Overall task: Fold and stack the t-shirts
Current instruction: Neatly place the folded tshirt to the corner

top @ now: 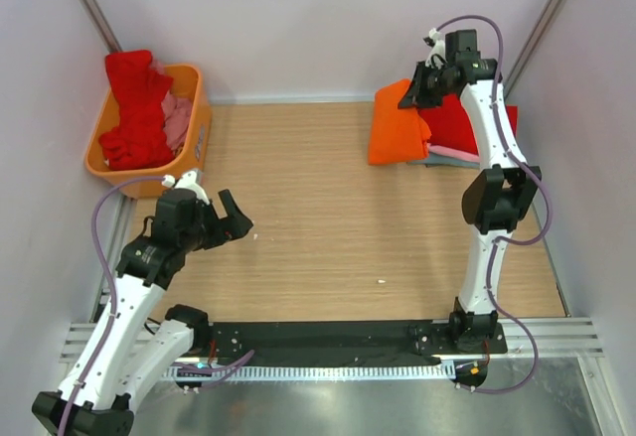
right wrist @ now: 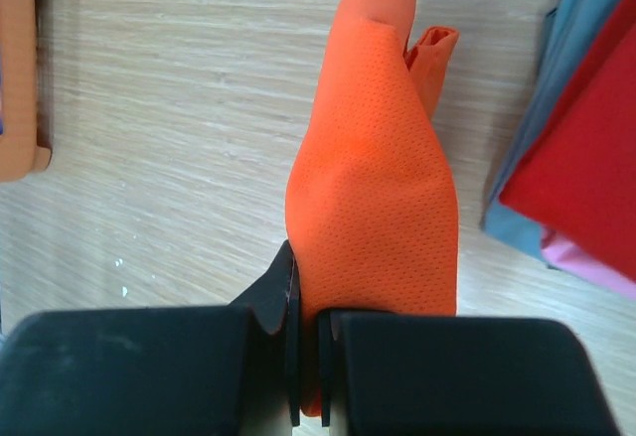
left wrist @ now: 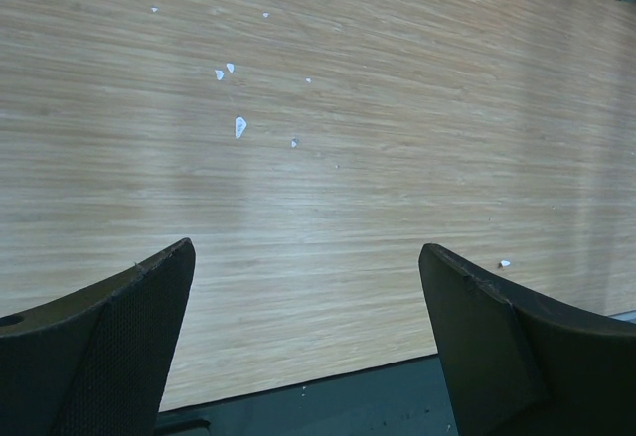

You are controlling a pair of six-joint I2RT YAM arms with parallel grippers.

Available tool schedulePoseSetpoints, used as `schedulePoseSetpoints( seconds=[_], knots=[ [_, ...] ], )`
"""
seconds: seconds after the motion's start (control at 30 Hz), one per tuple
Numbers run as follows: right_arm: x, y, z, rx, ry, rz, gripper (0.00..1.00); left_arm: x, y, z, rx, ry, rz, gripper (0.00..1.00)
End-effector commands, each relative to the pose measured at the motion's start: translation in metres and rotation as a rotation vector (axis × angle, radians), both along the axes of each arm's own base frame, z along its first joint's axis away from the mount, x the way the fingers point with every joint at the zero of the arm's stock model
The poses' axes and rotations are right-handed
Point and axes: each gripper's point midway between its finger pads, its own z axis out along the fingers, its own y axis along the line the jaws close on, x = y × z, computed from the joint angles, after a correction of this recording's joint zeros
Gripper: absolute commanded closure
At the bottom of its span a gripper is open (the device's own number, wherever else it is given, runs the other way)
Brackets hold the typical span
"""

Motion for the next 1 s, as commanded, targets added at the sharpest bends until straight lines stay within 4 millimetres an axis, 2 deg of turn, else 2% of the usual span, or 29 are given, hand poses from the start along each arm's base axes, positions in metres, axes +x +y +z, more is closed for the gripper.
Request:
schedulePoseSetpoints(
  seconds=[0.0, 0.03, 0.1, 0.13, 0.33, 0.6, 0.77, 0.8, 0.93, 0.97],
  knots=[
    [-0.002, -0.010, 0.036, 0.017, -0.064, 0.040, 0.99, 0.002, 0.000, 0.002, 0.012, -0.025, -0.013, 0.05],
    [0.001, -0.017, 0.043, 0.033, -0.080, 0.025, 0.99, 0.002, 0.000, 0.002, 0.011, -0.022, -0.015, 0.05],
    [0.004, -0.018, 0.050, 0.034, -0.103, 0.027, 0.99, 0.002, -0.002, 0.001, 0.009, -0.018, -0.021, 0.05],
    [0.007, -0.032, 0.052, 0.030, -0.110, 0.004, 0.99, 0.002, -0.002, -0.001, 0.010, -0.012, -0.024, 0.05],
    [0.013, -0.045, 0.073, 0.033, -0.176, -0.012, 0.99, 0.004, -0.004, -0.006, 0.017, 0.009, -0.032, 0.05],
    [0.017, -0.092, 0.099, 0.094, -0.241, -0.080, 0.99, 0.005, -0.005, -0.009, 0.021, 0.023, -0.039, 0.05],
    [0.020, -0.105, 0.090, 0.119, -0.223, -0.087, 0.99, 0.005, -0.006, -0.012, 0.024, 0.036, -0.044, 0.05],
    [0.022, -0.107, 0.087, 0.117, -0.219, -0.090, 0.99, 0.005, -0.006, -0.012, 0.025, 0.034, -0.043, 0.01],
    [0.030, -0.120, 0.077, 0.164, -0.209, -0.094, 0.99, 0.005, -0.008, -0.013, 0.031, 0.039, -0.050, 0.00],
    [0.036, -0.123, 0.064, 0.179, -0.185, -0.097, 0.99, 0.004, -0.009, -0.013, 0.033, 0.036, -0.054, 0.00]
  ],
)
